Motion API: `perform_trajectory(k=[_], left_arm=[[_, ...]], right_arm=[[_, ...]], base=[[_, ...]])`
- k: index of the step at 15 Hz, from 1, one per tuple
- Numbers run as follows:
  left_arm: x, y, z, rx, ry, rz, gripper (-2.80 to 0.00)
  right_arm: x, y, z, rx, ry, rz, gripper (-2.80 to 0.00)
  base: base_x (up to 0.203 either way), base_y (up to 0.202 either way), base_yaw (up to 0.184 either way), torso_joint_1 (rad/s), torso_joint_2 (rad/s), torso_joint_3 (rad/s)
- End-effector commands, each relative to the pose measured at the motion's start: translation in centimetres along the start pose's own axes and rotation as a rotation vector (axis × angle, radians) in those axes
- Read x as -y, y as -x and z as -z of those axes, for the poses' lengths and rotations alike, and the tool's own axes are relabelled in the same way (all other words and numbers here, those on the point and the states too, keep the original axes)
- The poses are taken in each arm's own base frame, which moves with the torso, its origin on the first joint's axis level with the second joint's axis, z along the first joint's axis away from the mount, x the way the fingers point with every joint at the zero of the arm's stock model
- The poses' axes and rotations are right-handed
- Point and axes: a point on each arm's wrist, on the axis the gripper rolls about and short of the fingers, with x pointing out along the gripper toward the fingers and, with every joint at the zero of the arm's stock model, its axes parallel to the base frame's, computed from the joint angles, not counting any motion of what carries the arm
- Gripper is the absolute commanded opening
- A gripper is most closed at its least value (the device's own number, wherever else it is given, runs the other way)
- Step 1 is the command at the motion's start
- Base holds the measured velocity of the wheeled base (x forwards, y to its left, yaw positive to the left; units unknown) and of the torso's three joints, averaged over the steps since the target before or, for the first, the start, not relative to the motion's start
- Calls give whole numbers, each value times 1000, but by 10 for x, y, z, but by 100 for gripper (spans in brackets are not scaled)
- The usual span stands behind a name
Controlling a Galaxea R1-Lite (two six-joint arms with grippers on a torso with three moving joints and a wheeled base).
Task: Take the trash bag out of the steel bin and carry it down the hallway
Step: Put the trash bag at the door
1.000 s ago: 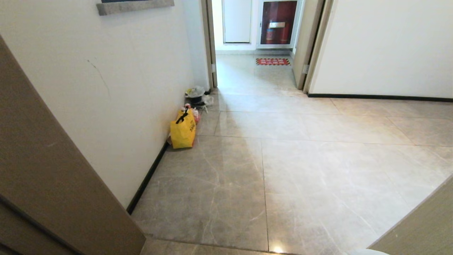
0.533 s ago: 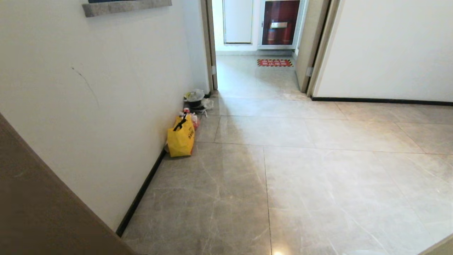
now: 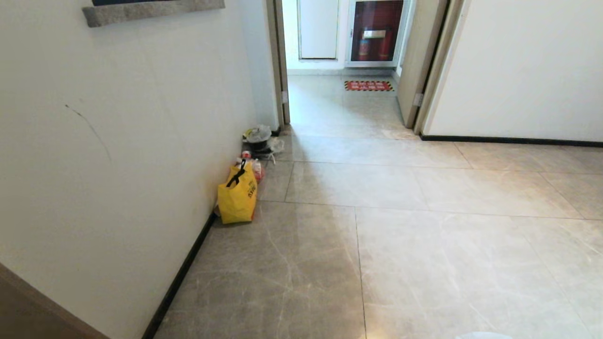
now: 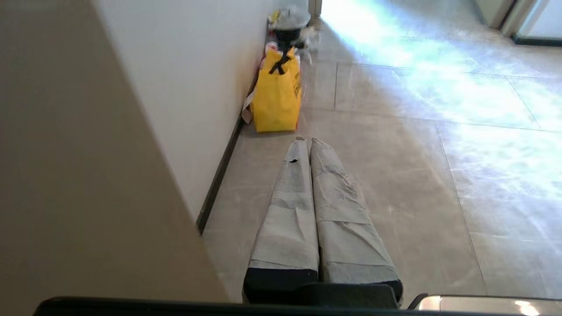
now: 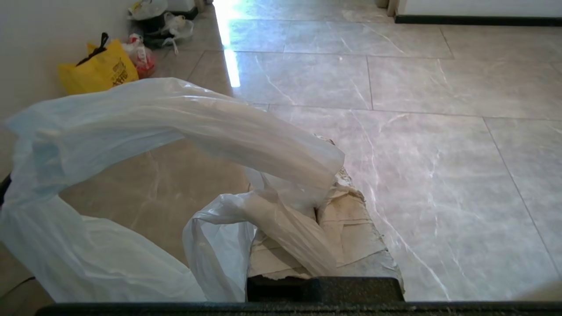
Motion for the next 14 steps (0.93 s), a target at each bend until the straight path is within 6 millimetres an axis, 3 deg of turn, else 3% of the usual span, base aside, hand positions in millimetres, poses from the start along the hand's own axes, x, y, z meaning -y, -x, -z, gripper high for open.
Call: perform_trajectory(k=[1, 14], left_arm=[[0, 0, 0, 0, 1, 0, -280], [0, 0, 0, 0, 1, 0, -280]], right_arm=[[0, 0, 0, -2, 0, 0, -280], [0, 0, 0, -1, 0, -2, -280]], base=[[191, 0, -2, -2, 2, 7], [194, 0, 1, 4, 2, 1]])
